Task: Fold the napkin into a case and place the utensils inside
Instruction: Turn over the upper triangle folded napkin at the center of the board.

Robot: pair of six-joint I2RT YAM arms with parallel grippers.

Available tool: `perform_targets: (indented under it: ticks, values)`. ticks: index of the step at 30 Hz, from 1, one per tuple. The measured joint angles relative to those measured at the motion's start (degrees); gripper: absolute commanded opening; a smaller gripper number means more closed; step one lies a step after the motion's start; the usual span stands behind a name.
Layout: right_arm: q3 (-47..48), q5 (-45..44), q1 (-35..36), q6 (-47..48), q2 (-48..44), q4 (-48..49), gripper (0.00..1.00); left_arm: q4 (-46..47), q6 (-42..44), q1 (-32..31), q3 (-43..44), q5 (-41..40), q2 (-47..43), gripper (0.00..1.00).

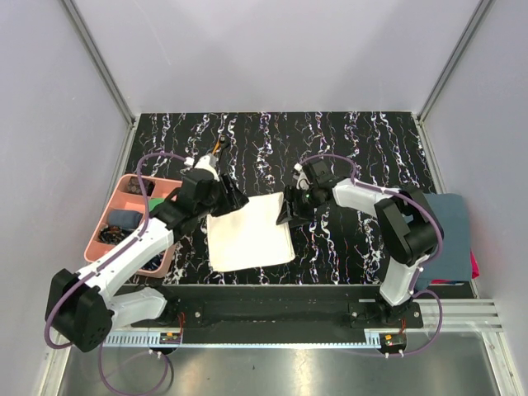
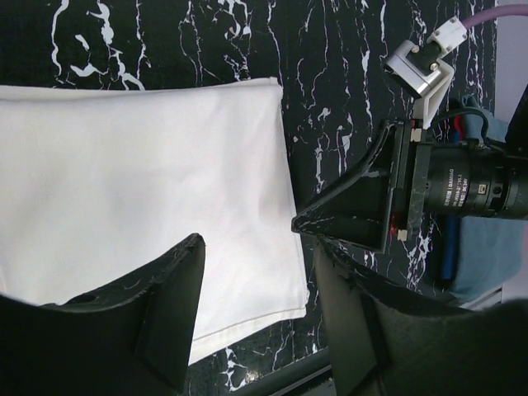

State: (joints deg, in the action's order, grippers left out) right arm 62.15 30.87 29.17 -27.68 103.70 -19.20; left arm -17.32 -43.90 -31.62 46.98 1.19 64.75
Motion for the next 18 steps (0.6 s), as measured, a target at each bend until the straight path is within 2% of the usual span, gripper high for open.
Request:
perform_targets:
  ticks: [8,14,15,18]
  values:
    - [-0.5,-1.9,-0.2,0.0,2.2,0.1,0.54,1.0,0.6,3.0,-1.0,3.4,-0.5,0.59]
    - [-0.5,-2.8,-0.2,0.3,3.5,0.5,0.29,1.6,0.6,4.3,-0.9,4.2,-0.5,0.60]
    - [-0.6,-3.4,-0.2,0.4,3.5,0.5,0.20,1.6,0.6,4.5,-0.8,4.3,-0.4,0.60]
    - [-1.2,-5.3,-0.3,0.5,3.5,1.0,0.06,1.6,0.6,4.7,-0.1,4.7,0.3,0.60]
